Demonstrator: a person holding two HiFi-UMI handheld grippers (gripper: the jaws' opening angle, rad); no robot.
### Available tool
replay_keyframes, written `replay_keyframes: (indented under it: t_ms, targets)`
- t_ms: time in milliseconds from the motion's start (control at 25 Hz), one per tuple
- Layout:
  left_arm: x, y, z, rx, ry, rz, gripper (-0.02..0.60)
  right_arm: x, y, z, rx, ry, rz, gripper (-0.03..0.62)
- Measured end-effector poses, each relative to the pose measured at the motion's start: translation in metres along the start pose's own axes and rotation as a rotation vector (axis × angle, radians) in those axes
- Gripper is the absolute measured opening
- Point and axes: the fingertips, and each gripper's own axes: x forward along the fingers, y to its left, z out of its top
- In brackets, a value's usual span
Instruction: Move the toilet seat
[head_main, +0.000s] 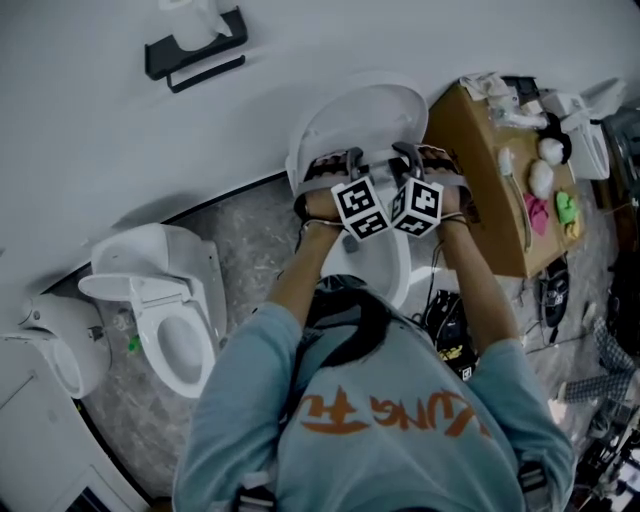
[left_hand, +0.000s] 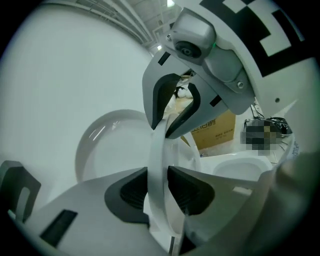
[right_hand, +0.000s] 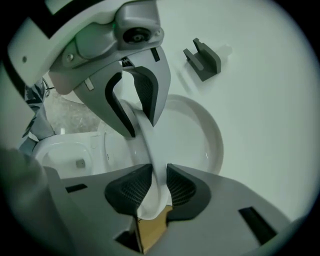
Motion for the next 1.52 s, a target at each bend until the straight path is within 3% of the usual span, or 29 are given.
replay_keyframes:
  t_ms: [520, 1080, 1240, 1320, 1520]
  targets:
    - [0.034, 0.044, -0.008, -0.110, 0.011, 0.034, 0.123, 0.047, -0.031, 0.006, 0.064, -0.060, -0.007, 0.089]
    - [0.042, 0.054, -0.011, -0.131, -0.013, 0.016, 0.127, 0.059, -0.038, 0.007, 0.091, -0.061, 0.052, 0.089]
    - [0.036, 0.047, -0.013, -0.135, -0.007, -0.011, 0.124, 0.051, -0.033, 0.006, 0.244, -0.078, 0.105, 0.102]
    - [0.031, 0.048, -0.013, -0.161, -0.007, -0.014, 0.126, 0.044, -0.036, 0.003, 0.356, -0.090, 0.112, 0.143]
    - [0.002, 0.064, 0.003, -0.226, -0.076, 0.034, 0.126, 0.013, -0.049, -0.008, 0.629, -0.166, 0.057, 0.097]
